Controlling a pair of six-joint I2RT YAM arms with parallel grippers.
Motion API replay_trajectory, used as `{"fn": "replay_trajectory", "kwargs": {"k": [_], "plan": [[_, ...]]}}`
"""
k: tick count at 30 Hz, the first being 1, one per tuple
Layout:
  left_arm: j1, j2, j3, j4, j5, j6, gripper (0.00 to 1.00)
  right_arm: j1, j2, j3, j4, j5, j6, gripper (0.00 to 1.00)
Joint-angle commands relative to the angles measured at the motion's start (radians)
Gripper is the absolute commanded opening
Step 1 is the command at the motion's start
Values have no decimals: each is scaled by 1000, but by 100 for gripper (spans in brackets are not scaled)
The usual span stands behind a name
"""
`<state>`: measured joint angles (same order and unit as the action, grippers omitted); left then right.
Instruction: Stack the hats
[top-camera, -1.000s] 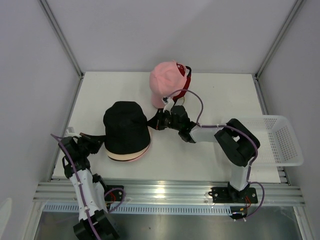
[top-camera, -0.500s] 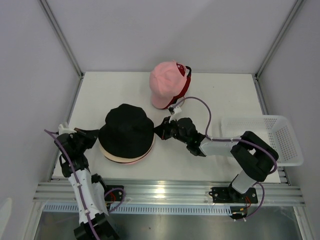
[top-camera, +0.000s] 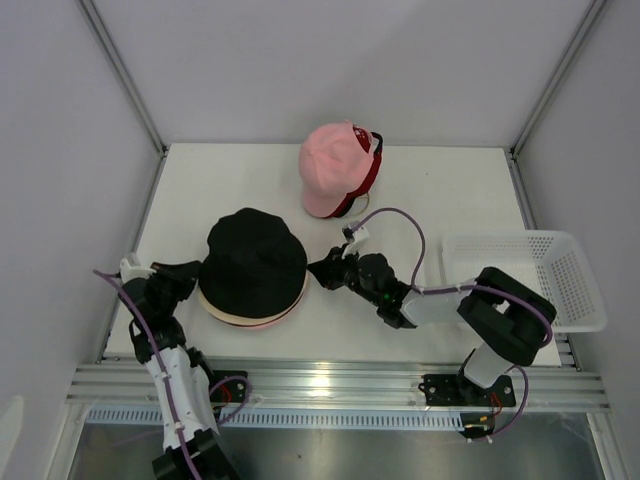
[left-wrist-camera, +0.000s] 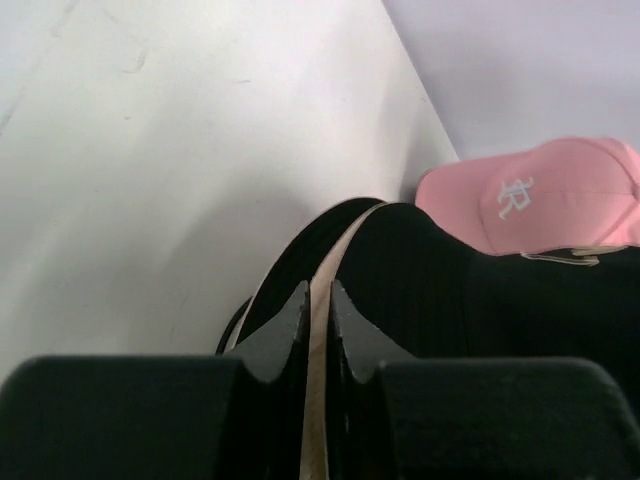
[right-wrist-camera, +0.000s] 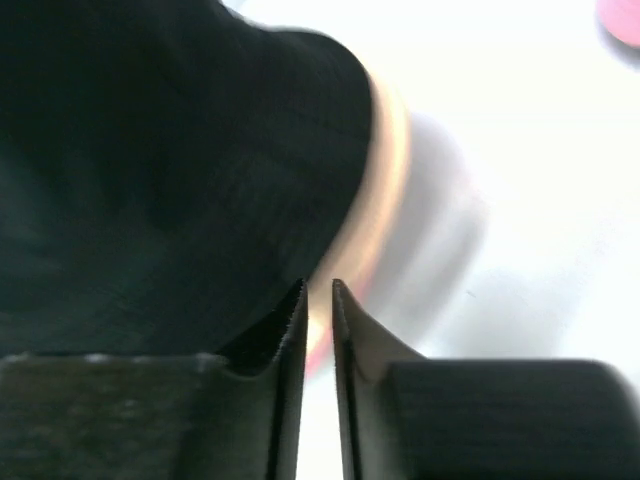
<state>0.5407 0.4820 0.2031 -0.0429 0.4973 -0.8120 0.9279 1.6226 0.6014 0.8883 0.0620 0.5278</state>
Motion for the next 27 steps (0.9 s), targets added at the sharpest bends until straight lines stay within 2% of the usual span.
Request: {"fn": "replay_trajectory", "kwargs": {"k": [1, 2, 3, 6, 8, 9, 11, 12, 14, 15, 18, 19, 23, 26, 27], "plan": [[10, -20, 95, -69, -77, 36, 17, -4, -58, 7, -109, 58, -48, 26], [10, -25, 123, -147, -83, 42, 24, -8, -104, 50, -185, 42, -76, 35], [10, -29, 186, -190, -83, 51, 44, -11, -125, 79, -239, 29, -95, 39], [11, -5, 343, -313, -60, 102, 61, -26, -194, 232, -483, 4, -167, 56], [10, 15, 456, -377, -51, 143, 70, -53, -216, 322, -684, 41, -178, 72], [10, 20, 481, -428, -45, 161, 80, -69, -228, 362, -739, 47, -178, 74], [10, 41, 554, -478, -34, 217, 90, -130, -268, 445, -807, -20, -189, 79], [10, 52, 605, -529, -32, 237, 99, -150, -280, 475, -808, -130, -218, 83], [10, 85, 677, -570, 1, 312, 99, -185, -303, 492, -770, -252, -288, 86], [10, 99, 720, -618, 15, 341, 100, -187, -308, 491, -752, -374, -399, 88], [10, 138, 814, -672, 61, 425, 100, -185, -308, 486, -758, -639, -587, 95], [8, 142, 818, -689, 61, 430, 99, -185, -303, 469, -758, -675, -671, 95], [7, 148, 797, -643, 87, 402, 100, -178, -273, 478, -796, -708, -752, 98], [7, 162, 792, -638, 72, 393, 99, -118, -228, 515, -885, -645, -828, 99], [7, 164, 792, -634, 72, 389, 99, -68, -213, 520, -913, -578, -841, 99]]}}
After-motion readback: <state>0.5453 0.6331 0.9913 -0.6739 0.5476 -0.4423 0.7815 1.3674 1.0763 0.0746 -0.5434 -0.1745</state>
